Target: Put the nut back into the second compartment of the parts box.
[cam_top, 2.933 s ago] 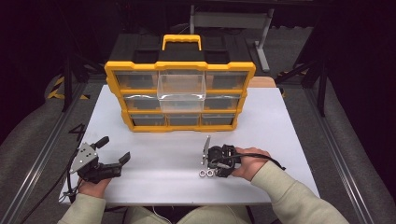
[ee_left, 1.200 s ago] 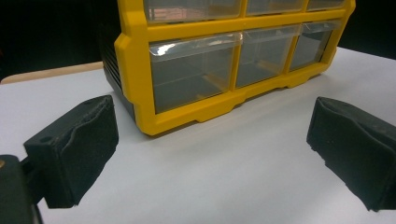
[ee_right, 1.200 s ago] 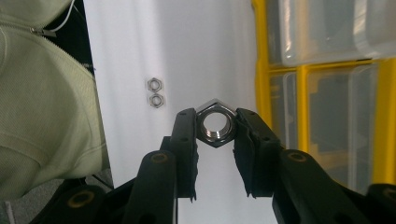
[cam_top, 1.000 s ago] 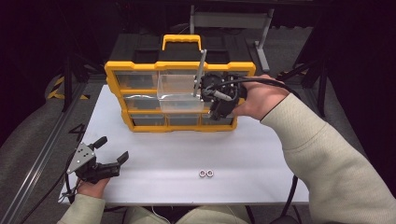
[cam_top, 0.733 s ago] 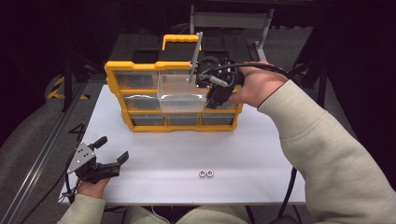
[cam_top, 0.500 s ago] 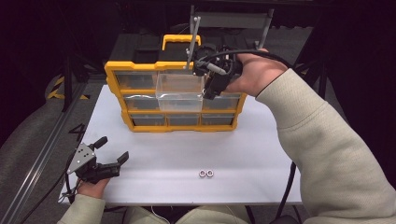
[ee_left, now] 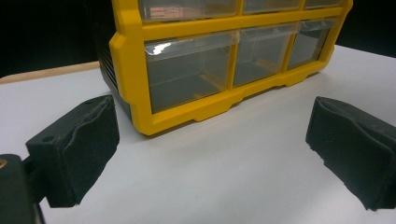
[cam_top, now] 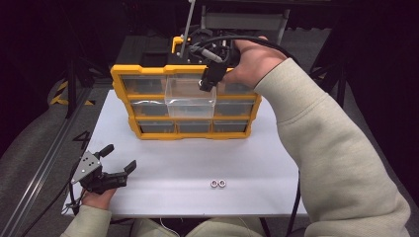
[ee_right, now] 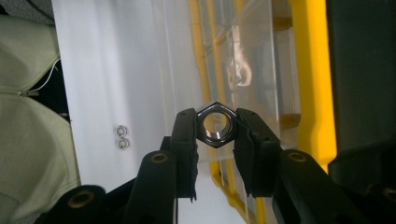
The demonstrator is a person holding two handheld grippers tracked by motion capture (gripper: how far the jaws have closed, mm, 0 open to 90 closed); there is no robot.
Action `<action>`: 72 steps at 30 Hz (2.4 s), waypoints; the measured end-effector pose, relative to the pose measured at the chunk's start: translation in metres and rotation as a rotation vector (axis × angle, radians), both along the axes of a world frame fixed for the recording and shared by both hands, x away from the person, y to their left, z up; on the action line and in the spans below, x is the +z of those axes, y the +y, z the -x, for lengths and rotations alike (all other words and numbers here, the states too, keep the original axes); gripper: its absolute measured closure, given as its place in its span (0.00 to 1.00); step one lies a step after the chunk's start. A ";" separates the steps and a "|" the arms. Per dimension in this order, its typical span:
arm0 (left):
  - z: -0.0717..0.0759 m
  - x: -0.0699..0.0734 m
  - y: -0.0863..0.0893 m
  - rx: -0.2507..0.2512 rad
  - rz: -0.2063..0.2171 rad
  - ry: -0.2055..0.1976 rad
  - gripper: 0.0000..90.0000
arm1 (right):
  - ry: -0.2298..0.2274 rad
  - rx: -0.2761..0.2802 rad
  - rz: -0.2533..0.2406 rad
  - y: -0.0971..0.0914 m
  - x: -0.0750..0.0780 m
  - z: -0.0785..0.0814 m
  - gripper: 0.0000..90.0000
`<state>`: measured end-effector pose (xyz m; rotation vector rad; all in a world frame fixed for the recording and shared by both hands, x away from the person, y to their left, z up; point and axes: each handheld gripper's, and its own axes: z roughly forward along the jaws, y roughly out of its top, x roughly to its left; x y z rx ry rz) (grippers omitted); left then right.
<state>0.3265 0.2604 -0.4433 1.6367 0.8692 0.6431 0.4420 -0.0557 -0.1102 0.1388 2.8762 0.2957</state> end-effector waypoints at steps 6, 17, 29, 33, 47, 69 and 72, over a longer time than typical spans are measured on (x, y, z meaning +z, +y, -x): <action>0.000 0.000 0.001 0.001 0.004 -0.003 0.04 | 0.004 0.007 -0.003 0.012 -0.004 -0.007 0.77; 0.001 0.000 0.000 0.001 0.007 -0.001 0.04 | 0.015 0.027 -0.010 0.032 -0.021 -0.018 0.77; 0.002 0.001 0.001 0.000 0.001 -0.006 0.04 | 0.076 0.034 0.012 0.052 -0.055 -0.037 0.77; 0.002 0.001 0.001 -0.003 0.000 -0.003 0.04 | 0.090 0.034 0.016 0.054 -0.061 -0.039 0.77; 0.001 0.000 0.000 -0.011 0.000 0.001 0.04 | 0.130 0.037 0.029 0.059 -0.074 -0.049 0.77; 0.001 0.001 -0.002 -0.023 0.003 0.007 0.05 | 0.026 0.031 -0.066 0.026 -0.033 -0.025 0.66; 0.001 0.001 -0.003 -0.023 0.000 0.008 0.05 | 0.006 0.014 -0.073 0.016 -0.024 -0.018 0.54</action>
